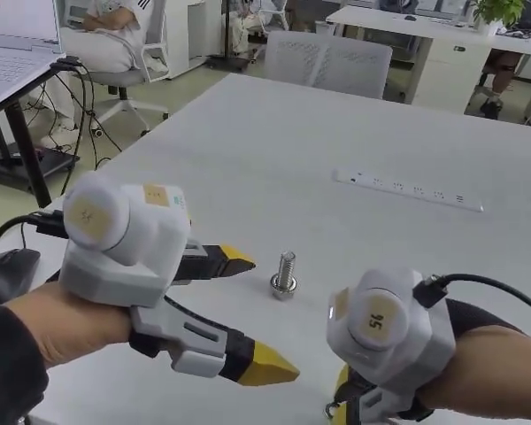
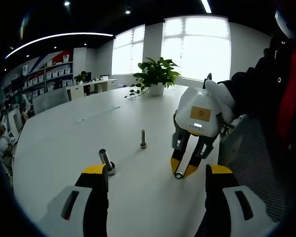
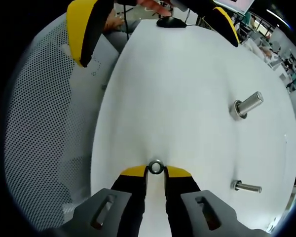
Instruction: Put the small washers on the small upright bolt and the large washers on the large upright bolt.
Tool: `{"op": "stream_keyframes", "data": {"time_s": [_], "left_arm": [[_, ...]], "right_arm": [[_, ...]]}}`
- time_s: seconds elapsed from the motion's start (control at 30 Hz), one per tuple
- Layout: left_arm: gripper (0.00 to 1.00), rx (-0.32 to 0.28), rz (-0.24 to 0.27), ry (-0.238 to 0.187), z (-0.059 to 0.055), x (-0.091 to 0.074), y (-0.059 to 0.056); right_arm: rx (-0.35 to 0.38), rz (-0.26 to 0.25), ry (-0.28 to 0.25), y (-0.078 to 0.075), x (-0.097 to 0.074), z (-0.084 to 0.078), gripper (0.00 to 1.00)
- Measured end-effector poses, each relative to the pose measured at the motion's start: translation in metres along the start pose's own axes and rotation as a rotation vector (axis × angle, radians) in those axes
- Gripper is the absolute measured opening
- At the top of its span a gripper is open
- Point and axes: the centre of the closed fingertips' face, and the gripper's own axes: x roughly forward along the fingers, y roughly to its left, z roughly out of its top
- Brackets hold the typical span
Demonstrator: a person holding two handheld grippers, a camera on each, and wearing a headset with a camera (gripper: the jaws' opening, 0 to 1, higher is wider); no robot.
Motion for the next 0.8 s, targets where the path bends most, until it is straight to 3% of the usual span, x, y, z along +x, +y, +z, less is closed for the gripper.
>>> {"op": "stream_keyframes", "data": {"time_s": [0.8], "left_arm": [[0.80,-0.004,-0.006,0.007,-0.0013,0.0006,0.0010]], "right_arm": [[0.023,-0.005,-0.003,-0.0090,-0.0033,-0.0048,0.13]]}}
